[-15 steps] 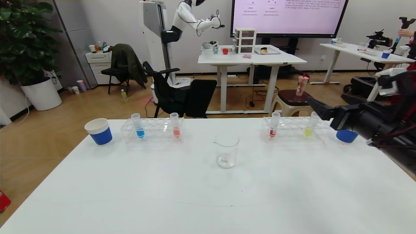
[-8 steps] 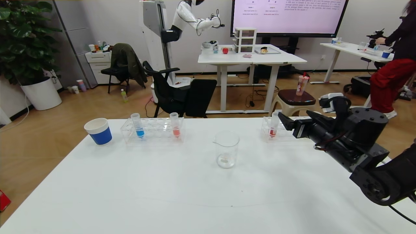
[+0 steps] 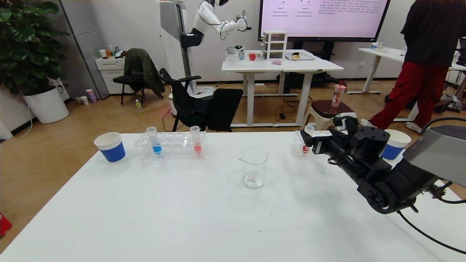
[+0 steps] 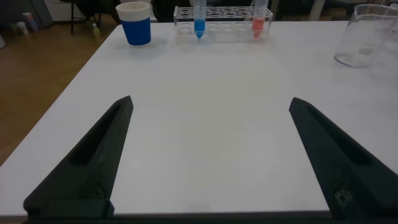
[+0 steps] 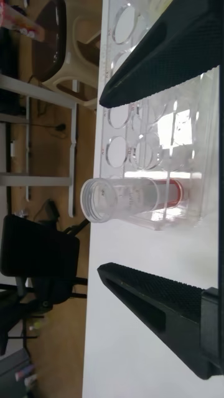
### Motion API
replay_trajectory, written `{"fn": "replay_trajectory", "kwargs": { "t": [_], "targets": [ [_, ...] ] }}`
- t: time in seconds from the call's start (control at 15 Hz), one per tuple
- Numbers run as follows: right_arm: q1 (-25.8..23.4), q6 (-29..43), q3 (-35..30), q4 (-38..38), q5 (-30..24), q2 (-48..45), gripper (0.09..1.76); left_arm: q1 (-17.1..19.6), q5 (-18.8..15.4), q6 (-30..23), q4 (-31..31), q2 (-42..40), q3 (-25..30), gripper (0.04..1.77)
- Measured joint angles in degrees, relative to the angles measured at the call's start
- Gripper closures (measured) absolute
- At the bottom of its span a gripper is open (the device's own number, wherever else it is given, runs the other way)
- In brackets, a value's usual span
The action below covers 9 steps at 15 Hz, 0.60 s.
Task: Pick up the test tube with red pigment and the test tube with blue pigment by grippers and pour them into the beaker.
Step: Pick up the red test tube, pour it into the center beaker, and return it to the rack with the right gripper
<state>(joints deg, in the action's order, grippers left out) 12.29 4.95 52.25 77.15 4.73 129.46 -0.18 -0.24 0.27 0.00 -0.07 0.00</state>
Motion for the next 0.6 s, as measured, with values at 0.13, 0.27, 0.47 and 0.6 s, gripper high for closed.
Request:
{"fn": "replay_trajectory", "kwargs": {
  "t": [0.13,0.27,0.47,0.6],
  "targets": [
    [-0.05,-0.18,5.19,-0.21,0.00,3.45,0.11,0.00,0.00,0.00,0.00,0.00,0.00,0.06],
    [-0.09,-0.33,9.55,-0.30,0.09,6.78,0.11,0.00,-0.05,-0.02,0.00,0.00,0.00,0.06],
    [0.02,-0.49,12.39,-0.23,0.06,9.73,0.11,0.00,0.00,0.00,0.00,0.00,0.00,0.06],
    [0.00,-0.51,12.76,-0.01,0.09,10.47,0.11,0.00,0.00,0.00,0.00,0.00,0.00,0.06]
  ]
}}
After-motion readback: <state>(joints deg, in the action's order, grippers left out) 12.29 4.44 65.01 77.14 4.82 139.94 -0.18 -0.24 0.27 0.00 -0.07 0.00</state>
